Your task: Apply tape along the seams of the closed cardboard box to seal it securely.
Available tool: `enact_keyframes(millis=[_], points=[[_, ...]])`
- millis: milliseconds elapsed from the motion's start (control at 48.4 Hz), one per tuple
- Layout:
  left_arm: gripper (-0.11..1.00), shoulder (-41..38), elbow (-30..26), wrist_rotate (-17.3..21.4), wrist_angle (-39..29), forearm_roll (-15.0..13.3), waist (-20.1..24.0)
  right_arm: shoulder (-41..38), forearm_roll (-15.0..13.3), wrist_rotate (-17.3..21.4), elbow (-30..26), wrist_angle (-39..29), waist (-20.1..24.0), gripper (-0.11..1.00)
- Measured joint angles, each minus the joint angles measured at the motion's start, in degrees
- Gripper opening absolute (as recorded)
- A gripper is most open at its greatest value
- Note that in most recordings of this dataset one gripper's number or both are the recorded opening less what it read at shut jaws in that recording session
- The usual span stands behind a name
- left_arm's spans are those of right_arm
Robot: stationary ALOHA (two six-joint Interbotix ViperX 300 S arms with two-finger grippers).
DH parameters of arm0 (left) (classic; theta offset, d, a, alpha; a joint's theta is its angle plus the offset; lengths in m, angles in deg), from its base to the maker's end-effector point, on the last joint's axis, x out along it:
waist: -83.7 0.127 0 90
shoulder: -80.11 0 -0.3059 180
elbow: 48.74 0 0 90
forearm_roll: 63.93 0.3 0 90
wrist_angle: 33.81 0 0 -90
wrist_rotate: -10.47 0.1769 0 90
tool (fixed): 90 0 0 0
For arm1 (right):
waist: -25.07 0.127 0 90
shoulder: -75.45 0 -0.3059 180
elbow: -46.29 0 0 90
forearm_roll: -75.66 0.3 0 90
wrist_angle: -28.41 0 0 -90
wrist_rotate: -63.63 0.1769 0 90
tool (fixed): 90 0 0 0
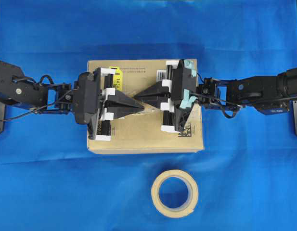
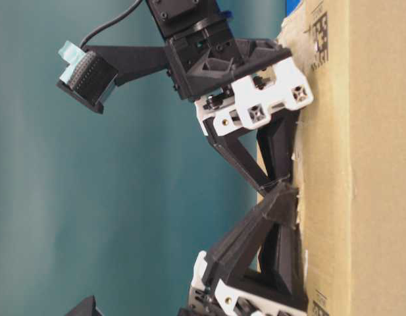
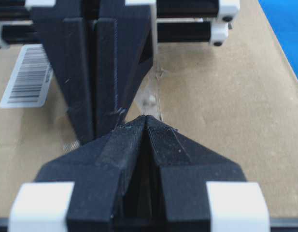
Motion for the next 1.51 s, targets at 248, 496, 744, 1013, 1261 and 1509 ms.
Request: enact_keyframes(millis=[248, 496, 744, 1013, 1261, 1509], points=[[0.00, 1.14, 1.76, -0.26, 0.00, -0.09, -0.62, 0.97, 0.18, 0.09, 1.76, 0.00, 1.67, 0.00], [0.00, 3.16, 3.60, -0.26, -0.09, -0.09, -2.11, 2.29, 0.97, 0.44, 3.69, 0.00, 2.99, 0.00], [0.00, 5.45, 4.75, 0.00, -0.88, 0.00, -4.31, 4.04, 1.14, 0.44, 5.27, 0.00, 3.52, 0.00], [0.00, 12.92, 4.83, 0.35, -3.52, 0.18, -3.16, 12.04, 1.05, -0.88, 7.91, -1.58, 4.75, 0.00], [0.00, 25.75, 4.13, 0.18, -11.16, 0.09, 0.44, 24.79, 0.88, -2.55, 8.88, -6.06, 3.52, 0.00], [0.00, 36.83, 7.73, 0.09, -17.93, 0.18, 1.85, 37.09, 0.79, -3.34, 14.06, -11.51, 3.16, 0.00]])
